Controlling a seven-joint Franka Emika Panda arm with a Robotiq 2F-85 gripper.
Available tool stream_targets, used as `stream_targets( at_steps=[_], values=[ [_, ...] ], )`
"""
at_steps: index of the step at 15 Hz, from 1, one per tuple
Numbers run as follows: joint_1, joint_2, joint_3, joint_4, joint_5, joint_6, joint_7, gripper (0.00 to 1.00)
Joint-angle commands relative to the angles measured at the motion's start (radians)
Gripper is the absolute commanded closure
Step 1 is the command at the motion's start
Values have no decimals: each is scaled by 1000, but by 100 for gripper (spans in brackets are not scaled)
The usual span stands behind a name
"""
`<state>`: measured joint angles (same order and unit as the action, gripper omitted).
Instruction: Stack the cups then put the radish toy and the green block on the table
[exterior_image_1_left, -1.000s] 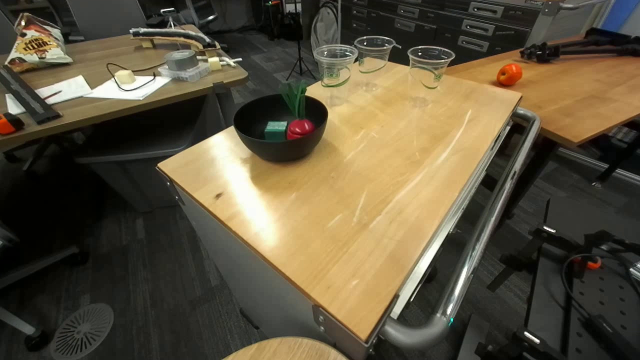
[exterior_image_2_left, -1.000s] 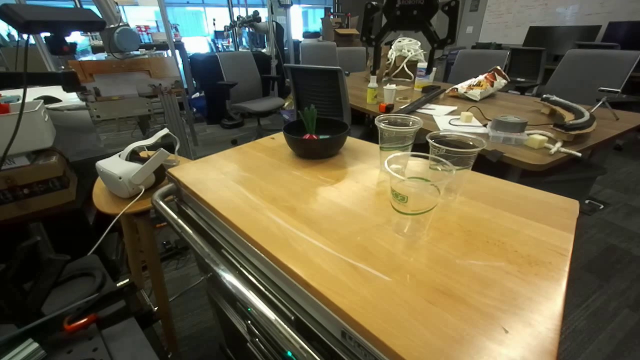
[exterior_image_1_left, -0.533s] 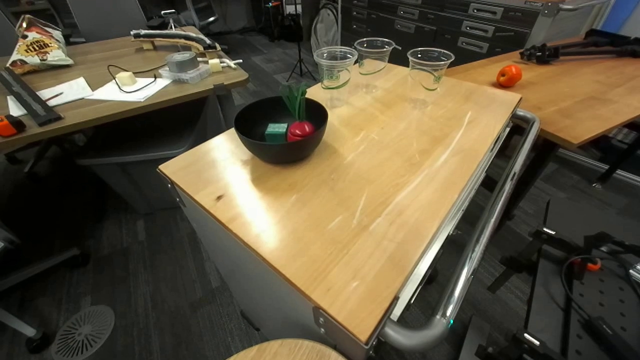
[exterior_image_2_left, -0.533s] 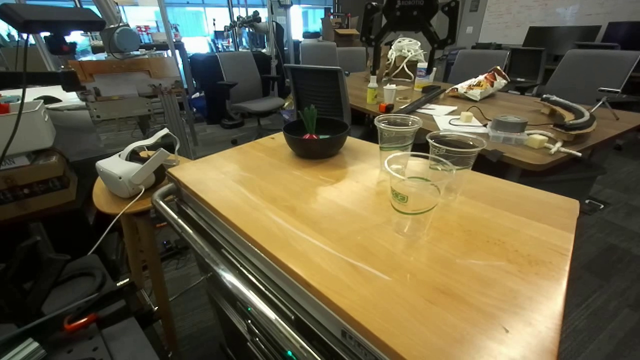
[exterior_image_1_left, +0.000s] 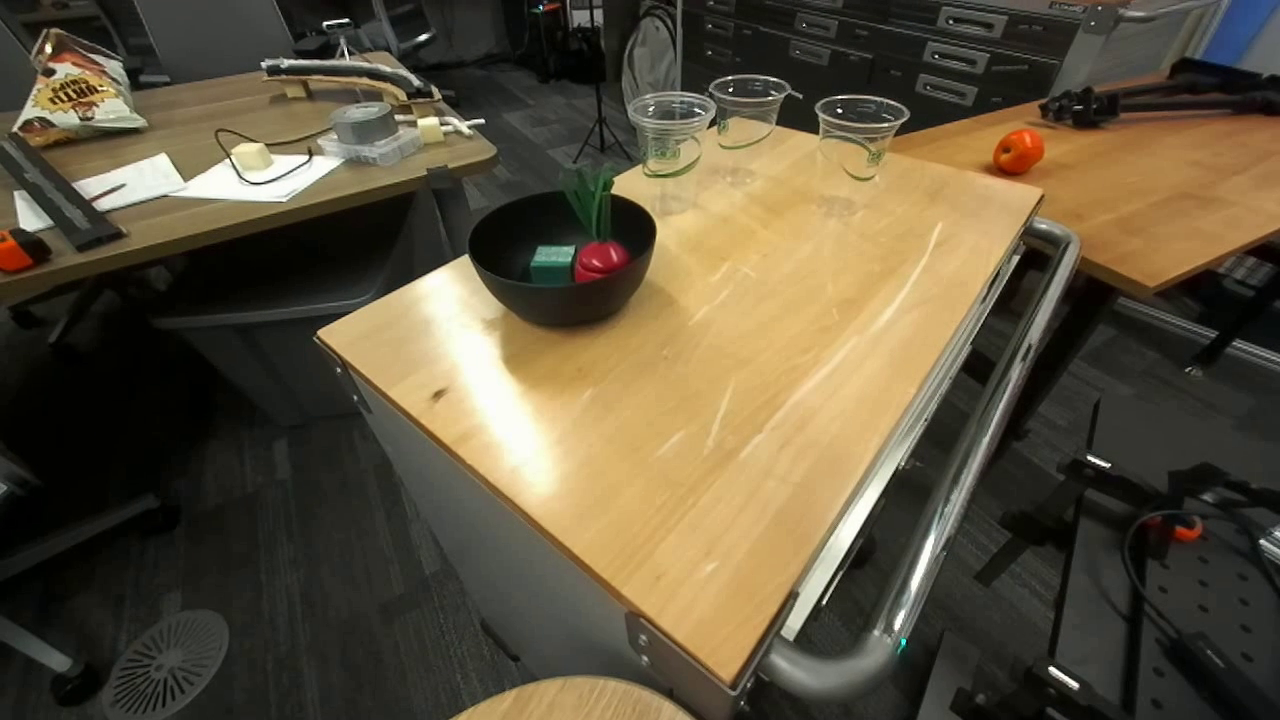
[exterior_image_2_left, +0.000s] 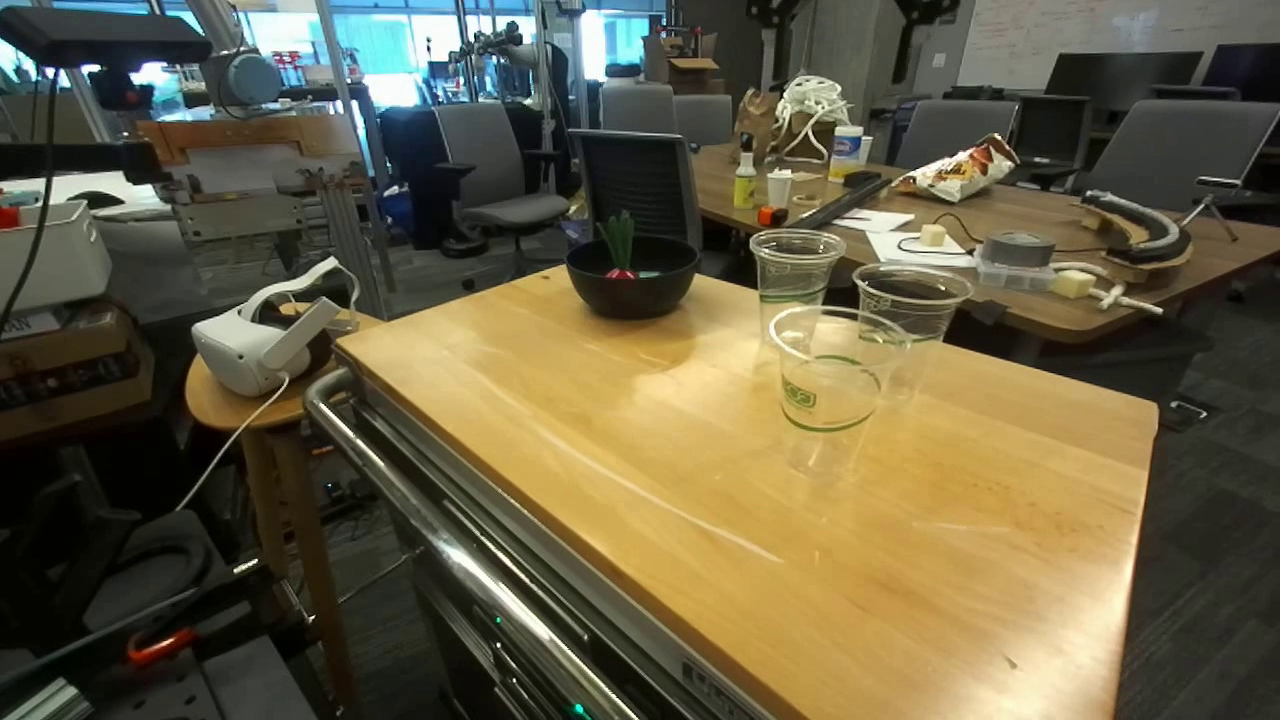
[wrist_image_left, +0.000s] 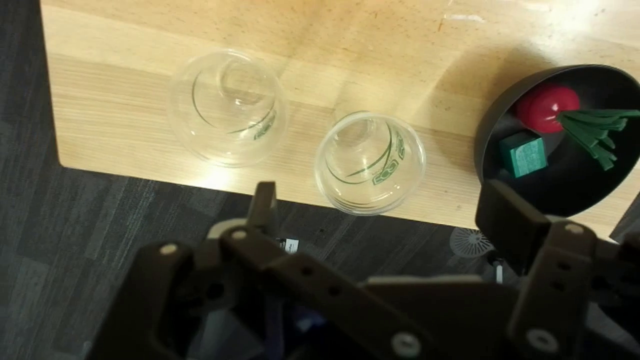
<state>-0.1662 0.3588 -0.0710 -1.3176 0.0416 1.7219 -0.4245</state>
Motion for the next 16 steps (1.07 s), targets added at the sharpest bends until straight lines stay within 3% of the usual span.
stream_targets(
  at_steps=[1, 3, 4, 10, 16],
  values=[
    [-45, 138, -13, 232, -2, -152, 8, 0],
    [-74, 201, -3, 314, 26, -159, -6, 0],
    [-54, 104, -11, 160, 5, -108, 0, 0],
    [-74, 193, -6, 267, 15, -134, 2, 0],
    [-173, 265, -17, 301, 123, -108, 67, 0]
  ],
)
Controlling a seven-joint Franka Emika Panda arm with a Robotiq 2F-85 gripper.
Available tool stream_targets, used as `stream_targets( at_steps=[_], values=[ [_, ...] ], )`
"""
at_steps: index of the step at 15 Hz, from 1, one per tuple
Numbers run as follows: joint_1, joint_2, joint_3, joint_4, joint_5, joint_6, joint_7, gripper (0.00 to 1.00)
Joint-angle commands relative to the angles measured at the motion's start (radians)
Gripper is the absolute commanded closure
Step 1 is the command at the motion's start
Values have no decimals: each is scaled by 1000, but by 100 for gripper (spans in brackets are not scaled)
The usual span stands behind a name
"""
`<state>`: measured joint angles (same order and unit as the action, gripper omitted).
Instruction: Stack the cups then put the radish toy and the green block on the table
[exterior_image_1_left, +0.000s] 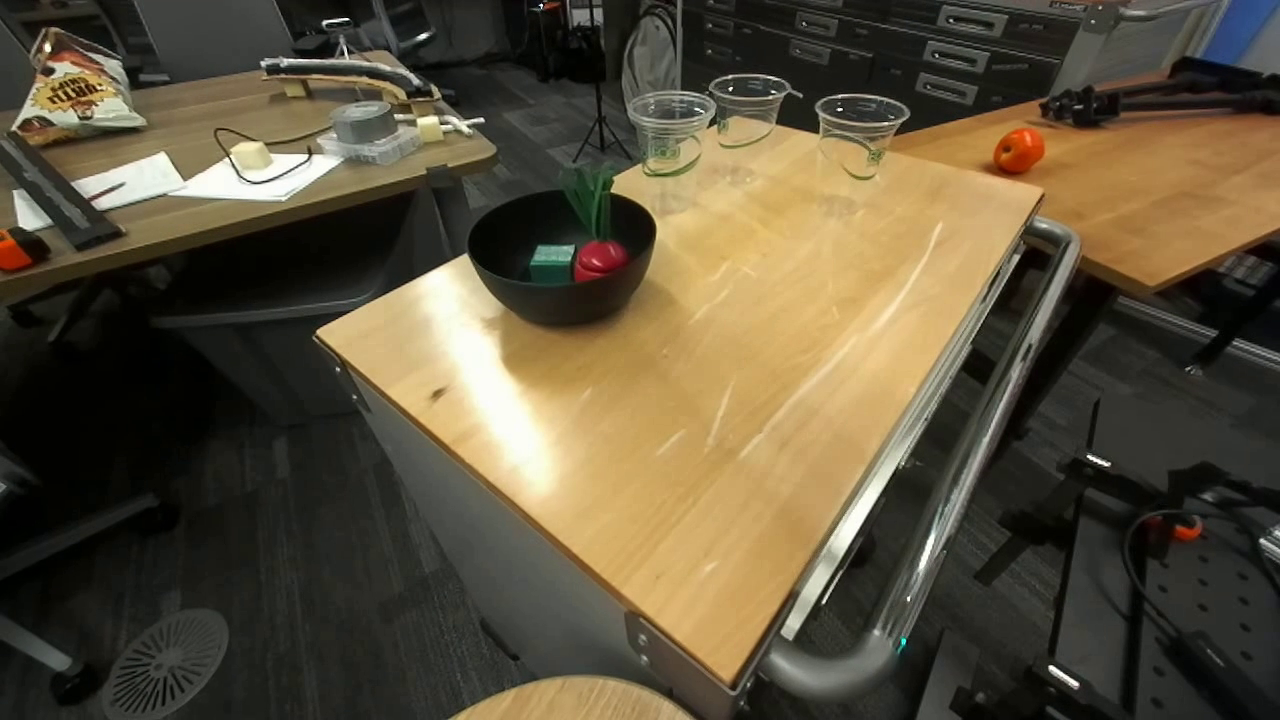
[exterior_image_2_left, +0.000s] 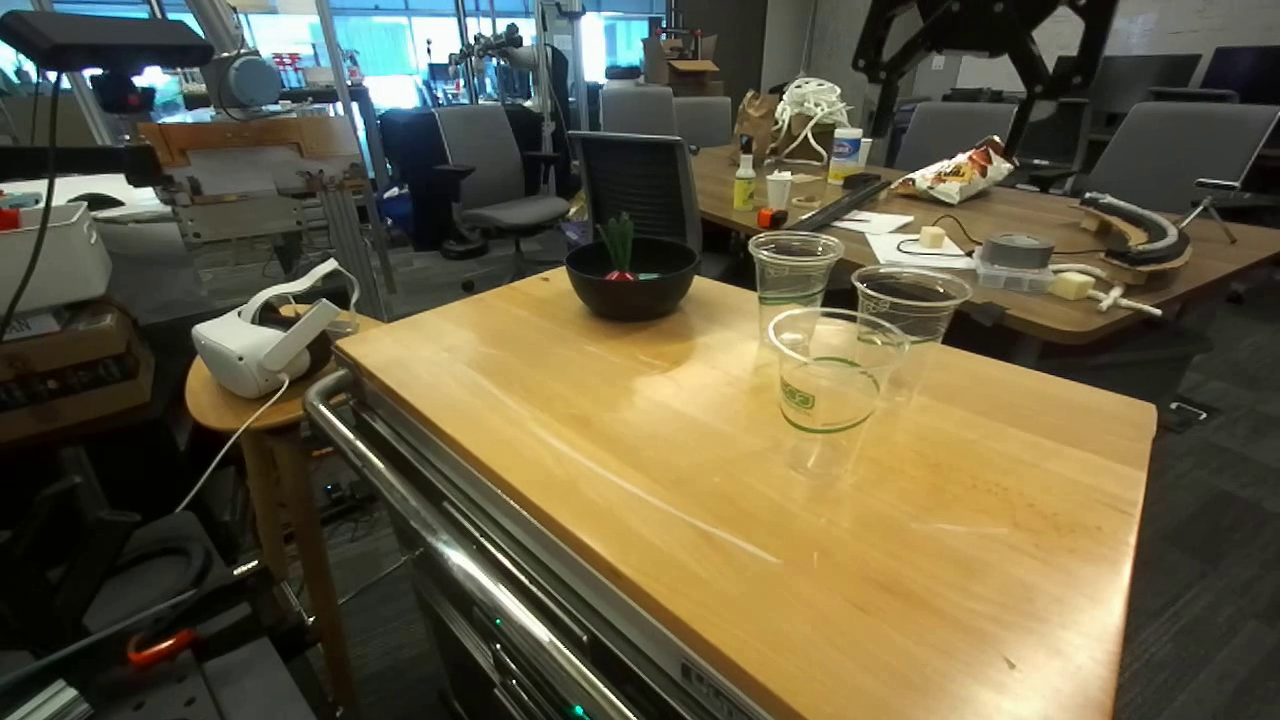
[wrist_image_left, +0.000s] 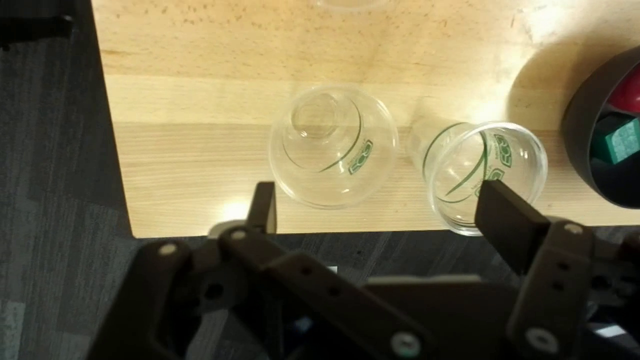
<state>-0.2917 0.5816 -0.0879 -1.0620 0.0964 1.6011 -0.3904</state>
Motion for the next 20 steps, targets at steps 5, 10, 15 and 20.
stream_targets(
  at_steps=[5, 10, 15, 20],
  values=[
    [-90, 83, 12, 24, 157, 104, 51, 0],
    [-67, 126, -3, 13, 124, 220, 78, 0],
    [-70, 155, -4, 11, 103, 207, 66, 0],
    [-82, 157, -4, 5, 91, 148, 39, 0]
  ],
)
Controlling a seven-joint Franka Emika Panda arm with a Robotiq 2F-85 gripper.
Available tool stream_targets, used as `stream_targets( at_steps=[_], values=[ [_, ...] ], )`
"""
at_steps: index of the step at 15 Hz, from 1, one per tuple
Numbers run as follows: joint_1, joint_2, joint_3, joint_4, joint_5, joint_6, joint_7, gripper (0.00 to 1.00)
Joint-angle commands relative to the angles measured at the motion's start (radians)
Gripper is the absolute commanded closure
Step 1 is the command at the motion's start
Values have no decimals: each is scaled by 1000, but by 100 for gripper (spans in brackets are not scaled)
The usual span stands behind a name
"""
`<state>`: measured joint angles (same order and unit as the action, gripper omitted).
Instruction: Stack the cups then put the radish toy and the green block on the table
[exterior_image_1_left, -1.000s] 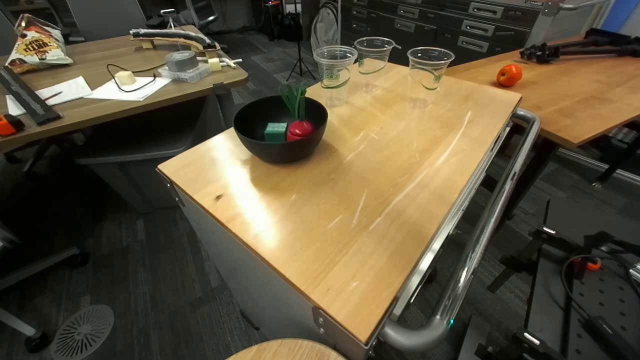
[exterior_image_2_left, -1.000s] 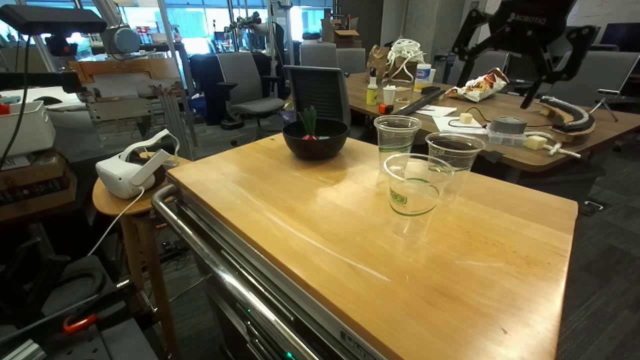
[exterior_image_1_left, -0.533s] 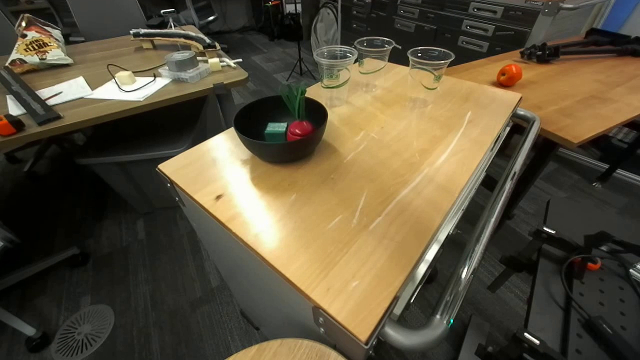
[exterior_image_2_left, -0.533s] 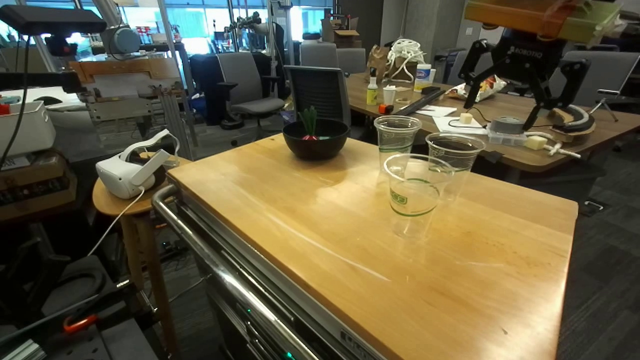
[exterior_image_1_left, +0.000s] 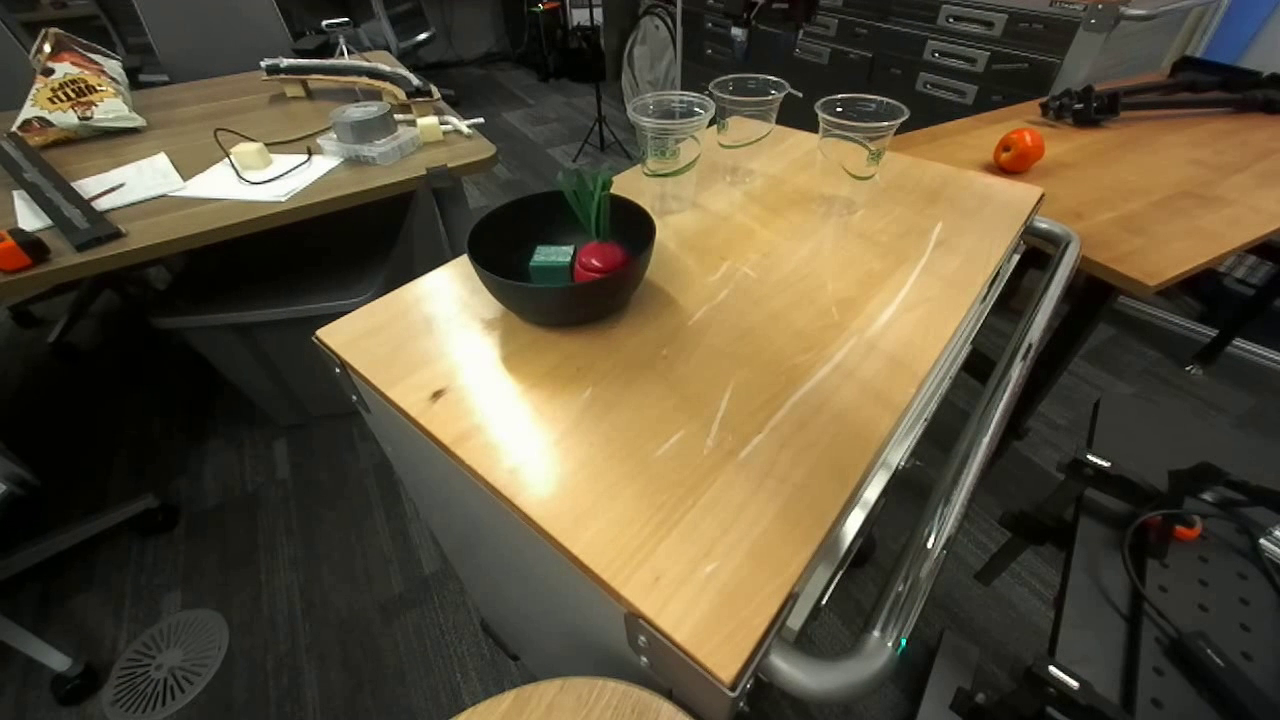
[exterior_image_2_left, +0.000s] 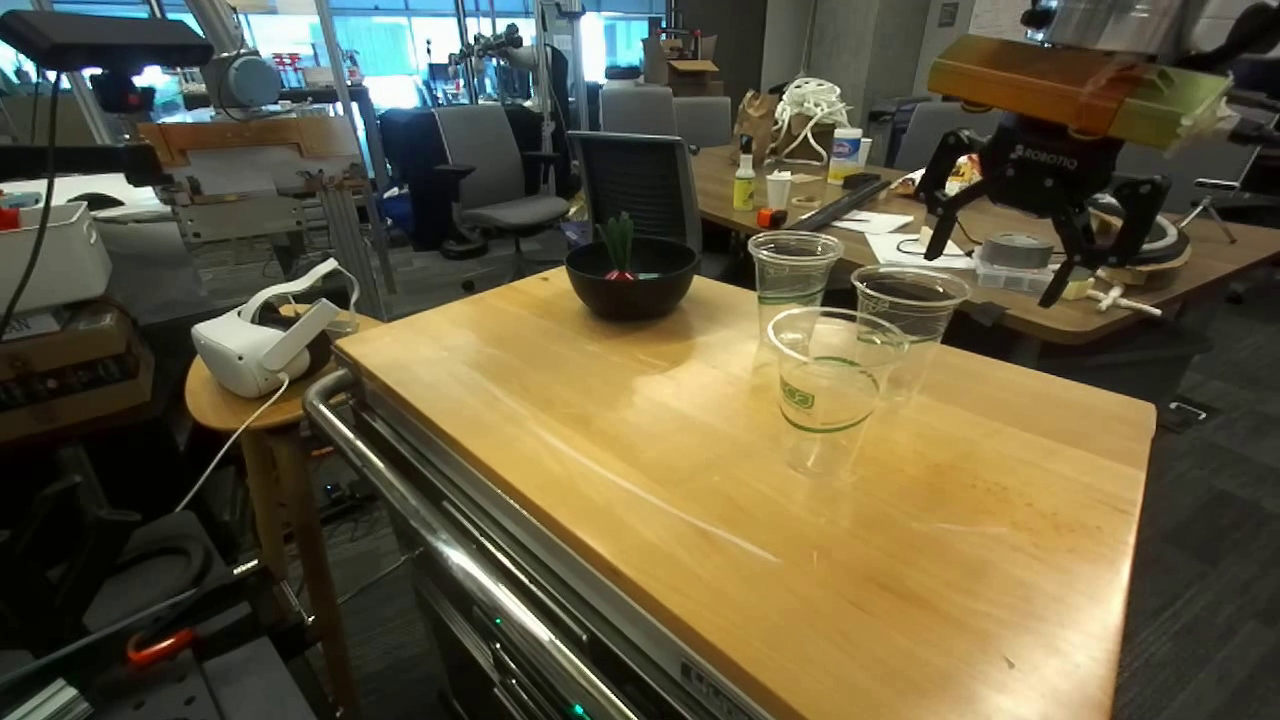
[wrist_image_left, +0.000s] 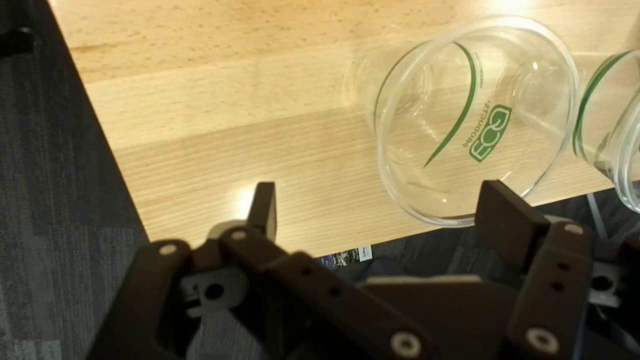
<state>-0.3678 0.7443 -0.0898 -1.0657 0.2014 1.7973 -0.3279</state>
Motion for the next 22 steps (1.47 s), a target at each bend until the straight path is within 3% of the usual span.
stream_targets(
  at_steps=[1, 7, 8, 9, 17, 19, 22],
  values=[
    [-3, -6, -8, 6, -23, -56, -28, 0],
    [10, 27, -10, 27, -47, -51, -3, 0],
    [15, 38, -12, 36, -53, -53, 4, 25],
    [19, 46, -13, 39, -59, -54, 7, 26],
    [23, 68, -9, 54, -68, -92, 17, 89],
    [23, 58, -8, 55, -67, -106, 15, 99],
    [25, 35, -6, 69, -69, -141, 8, 100]
  ],
)
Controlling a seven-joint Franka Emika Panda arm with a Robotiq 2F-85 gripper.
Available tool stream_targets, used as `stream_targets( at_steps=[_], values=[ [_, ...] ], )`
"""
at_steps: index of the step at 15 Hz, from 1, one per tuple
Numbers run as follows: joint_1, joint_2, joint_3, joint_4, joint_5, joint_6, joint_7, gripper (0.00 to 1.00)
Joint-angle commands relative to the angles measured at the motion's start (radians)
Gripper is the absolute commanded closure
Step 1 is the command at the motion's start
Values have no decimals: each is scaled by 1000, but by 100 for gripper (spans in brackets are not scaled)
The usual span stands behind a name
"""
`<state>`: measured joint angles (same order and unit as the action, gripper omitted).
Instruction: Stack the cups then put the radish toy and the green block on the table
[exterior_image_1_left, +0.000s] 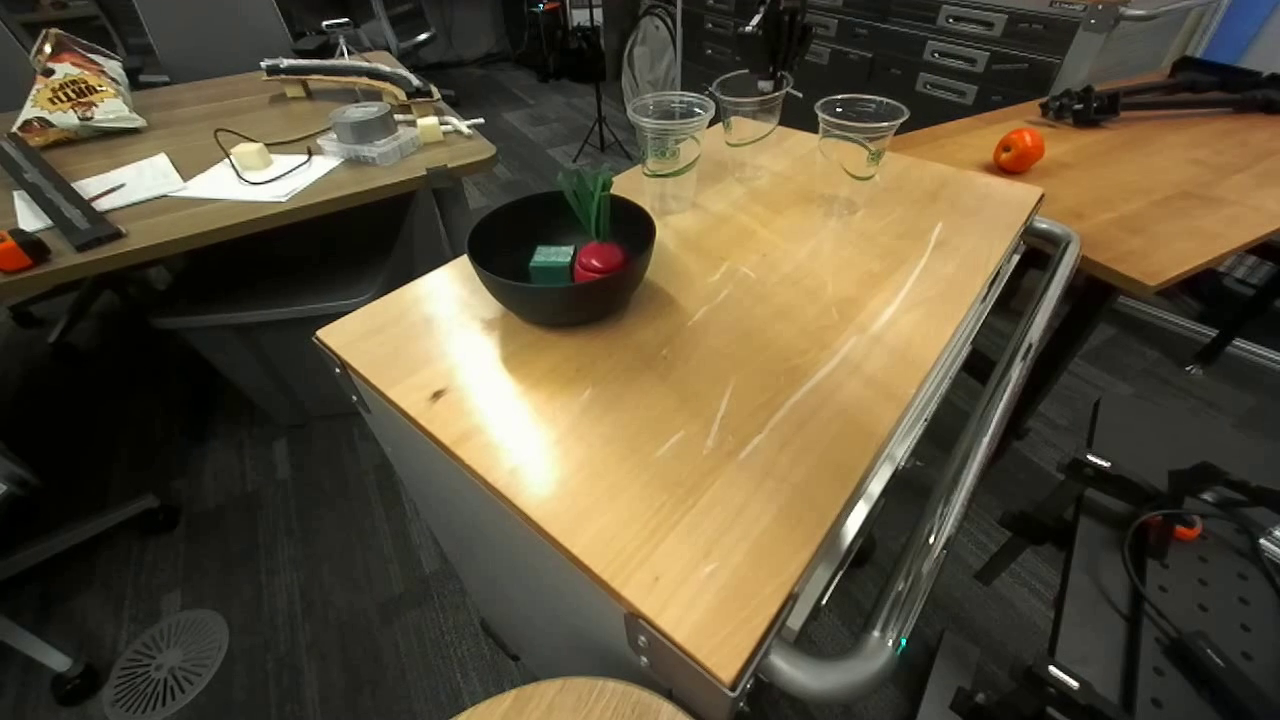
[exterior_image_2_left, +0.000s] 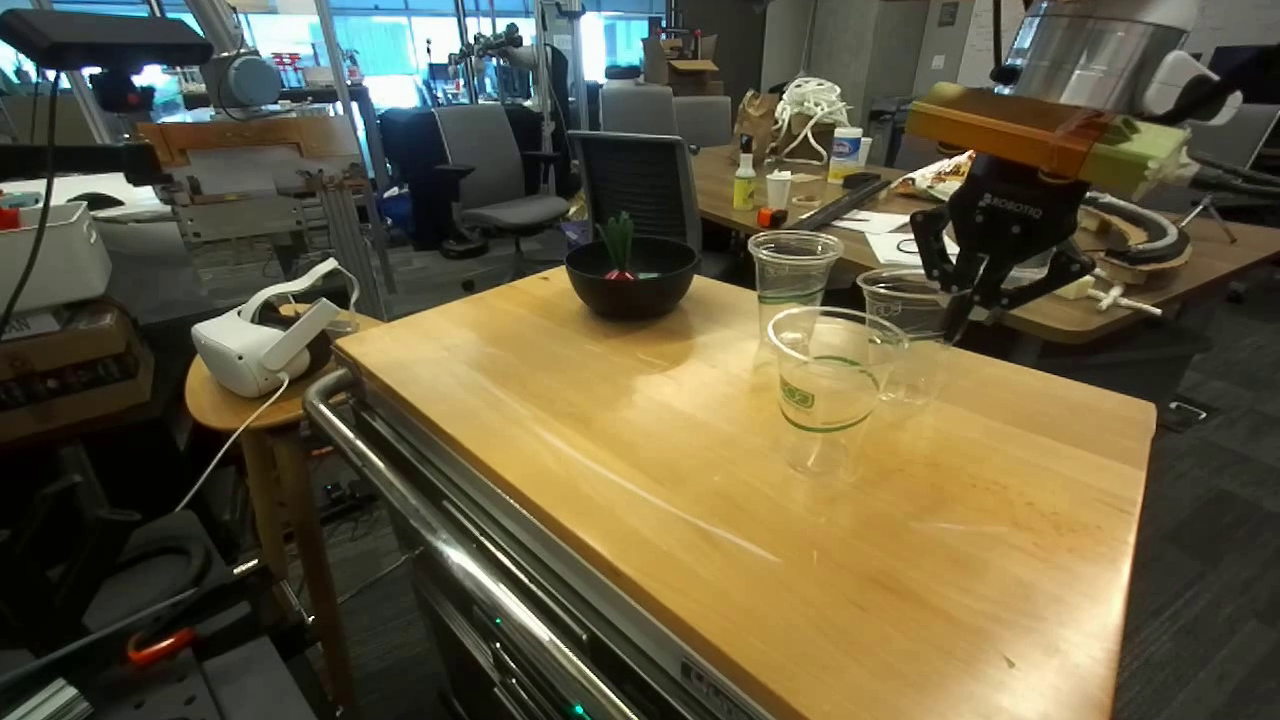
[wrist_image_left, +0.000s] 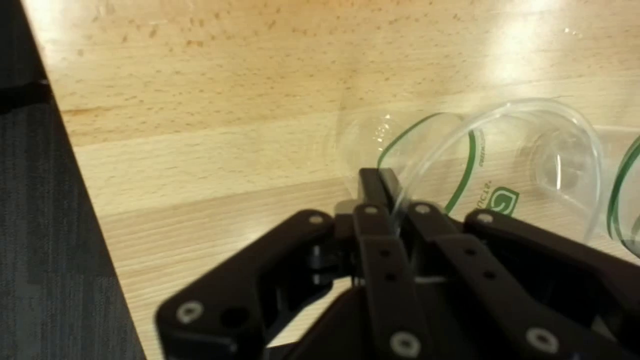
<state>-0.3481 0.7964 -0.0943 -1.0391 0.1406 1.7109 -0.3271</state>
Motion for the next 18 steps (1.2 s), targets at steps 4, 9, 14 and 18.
stream_targets(
  at_steps=[4, 9, 14, 18],
  values=[
    [5, -88, 10, 76, -2, -127, -25, 99],
    [14, -148, 56, 133, 36, -169, -30, 99],
    [60, -99, 86, 182, 29, -187, 16, 99],
    [97, -63, 80, 184, 19, -218, 28, 99]
  ],
)
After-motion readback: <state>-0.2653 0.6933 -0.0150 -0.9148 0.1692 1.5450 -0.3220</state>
